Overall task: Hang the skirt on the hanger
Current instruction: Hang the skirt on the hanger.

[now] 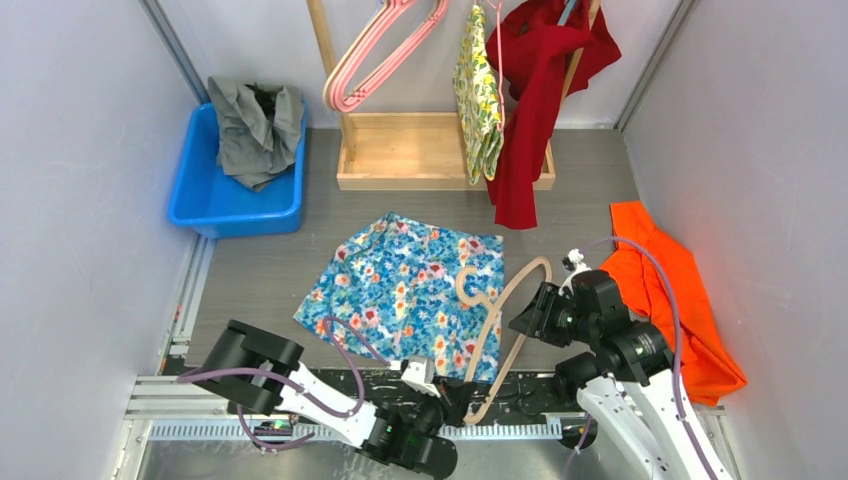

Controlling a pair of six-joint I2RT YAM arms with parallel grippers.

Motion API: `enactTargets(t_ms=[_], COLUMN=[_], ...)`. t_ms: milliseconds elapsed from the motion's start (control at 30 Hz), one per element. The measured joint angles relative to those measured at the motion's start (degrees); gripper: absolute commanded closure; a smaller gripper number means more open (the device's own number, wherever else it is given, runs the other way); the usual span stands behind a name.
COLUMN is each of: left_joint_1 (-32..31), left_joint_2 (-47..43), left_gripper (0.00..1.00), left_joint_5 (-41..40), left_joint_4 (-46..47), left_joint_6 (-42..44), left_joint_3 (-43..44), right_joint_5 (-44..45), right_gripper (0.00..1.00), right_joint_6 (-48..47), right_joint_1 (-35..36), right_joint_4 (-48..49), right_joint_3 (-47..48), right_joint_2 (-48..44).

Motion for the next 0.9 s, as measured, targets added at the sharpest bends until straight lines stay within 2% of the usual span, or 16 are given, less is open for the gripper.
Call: enactTargets(t_ms=[167, 400, 500, 800, 900], left_joint_1=[-0.74, -0.61, -0.13, 2.75, 3.13], left_joint_2=[1.01, 3.96, 3.96, 7.13, 7.43], left_gripper=[1.0, 1.0, 1.0, 1.0, 1.0], left_joint_5=[-2.27, -2.86, -2.62, 1.77, 2.89], left_joint_4=[-10.4, -16.37, -12.92, 5.64, 7.91], left_joint_6=[-10.49, -19.19, -18.51, -8.35, -6.73], left_joint_3=[1.97, 1.4, -0.28, -2.27, -2.32], right_joint_5=[2.4, 4.26, 4.59, 5.11, 5.99], right_gripper=[0.57, 0.58, 0.57, 0.53, 0.53], right_joint_6=[4.15, 7.26, 8.33, 9.51, 9.99], right_joint_1=[0.0, 0.0, 0.0, 1.53, 3.48], right_joint_4=[0.46, 4.26, 6.4, 12.94, 14.6], right_joint_3=[-3.85, -12.13, -14.19, -14.73, -14.73], right_joint_2=[-5.79, -4.59, -3.61, 2.51, 4.44])
